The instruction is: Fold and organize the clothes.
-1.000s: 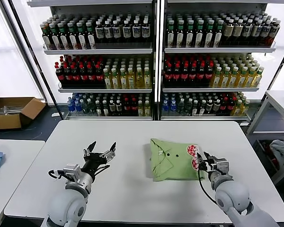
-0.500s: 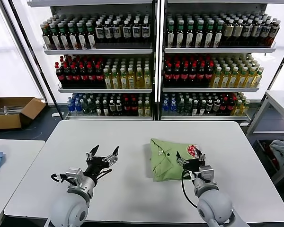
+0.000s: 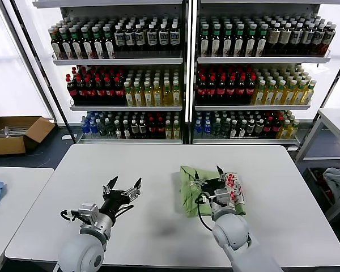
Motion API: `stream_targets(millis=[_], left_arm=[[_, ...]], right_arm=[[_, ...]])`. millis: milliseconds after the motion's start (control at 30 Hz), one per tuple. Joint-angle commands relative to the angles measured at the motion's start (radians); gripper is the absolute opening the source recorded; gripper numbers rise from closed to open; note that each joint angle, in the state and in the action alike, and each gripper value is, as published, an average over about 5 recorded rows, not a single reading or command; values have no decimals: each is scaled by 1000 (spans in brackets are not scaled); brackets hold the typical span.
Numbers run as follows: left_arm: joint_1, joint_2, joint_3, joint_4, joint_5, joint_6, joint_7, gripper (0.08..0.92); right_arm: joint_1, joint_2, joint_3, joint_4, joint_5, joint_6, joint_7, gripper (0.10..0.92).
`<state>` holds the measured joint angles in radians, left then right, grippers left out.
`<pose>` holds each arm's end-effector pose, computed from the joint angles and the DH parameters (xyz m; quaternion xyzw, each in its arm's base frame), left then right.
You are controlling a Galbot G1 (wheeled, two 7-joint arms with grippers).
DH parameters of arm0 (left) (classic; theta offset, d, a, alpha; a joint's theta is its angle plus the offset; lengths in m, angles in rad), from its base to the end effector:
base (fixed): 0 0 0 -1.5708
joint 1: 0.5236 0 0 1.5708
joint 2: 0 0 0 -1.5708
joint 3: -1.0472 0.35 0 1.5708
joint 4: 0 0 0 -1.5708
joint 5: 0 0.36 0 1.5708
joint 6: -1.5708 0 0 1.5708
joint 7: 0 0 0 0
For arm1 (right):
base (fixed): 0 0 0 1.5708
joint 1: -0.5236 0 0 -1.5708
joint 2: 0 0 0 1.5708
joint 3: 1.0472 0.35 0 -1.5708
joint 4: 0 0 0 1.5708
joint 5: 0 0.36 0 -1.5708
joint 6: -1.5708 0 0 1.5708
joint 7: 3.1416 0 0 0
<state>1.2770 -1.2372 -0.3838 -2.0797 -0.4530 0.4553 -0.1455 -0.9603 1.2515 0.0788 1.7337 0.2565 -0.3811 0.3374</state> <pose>0.2623 0.0158 -0.2455 -0.0947 -0.9854 0.0473 0.1331 0.3477 0.0536 -0.2958 0.0591 -0.9877 0.0871 0.1160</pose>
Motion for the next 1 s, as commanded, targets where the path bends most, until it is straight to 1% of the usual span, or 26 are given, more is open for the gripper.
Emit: stream_targets(millis=[33,233,733,867,1000], left_arm=[[-3,3,-4,4,-4,3,-1,823],[-4,7,-6,14,-6,3,0,823],[2,13,0,11,0,-2,13,823],[7,16,-1,0,12,-9,14,823],[6,12,-1,-13,34,-20,12,823]], right_arm=[[74,38,-69,-96,25,-130,43,823],[56,42,-54,-97,89,-177,73,823],[3,101,6,-95,81,-125,40,823],[-6,116,43,-35,92,-81,33,823],[-19,115,86,75,133,-44,39,823]])
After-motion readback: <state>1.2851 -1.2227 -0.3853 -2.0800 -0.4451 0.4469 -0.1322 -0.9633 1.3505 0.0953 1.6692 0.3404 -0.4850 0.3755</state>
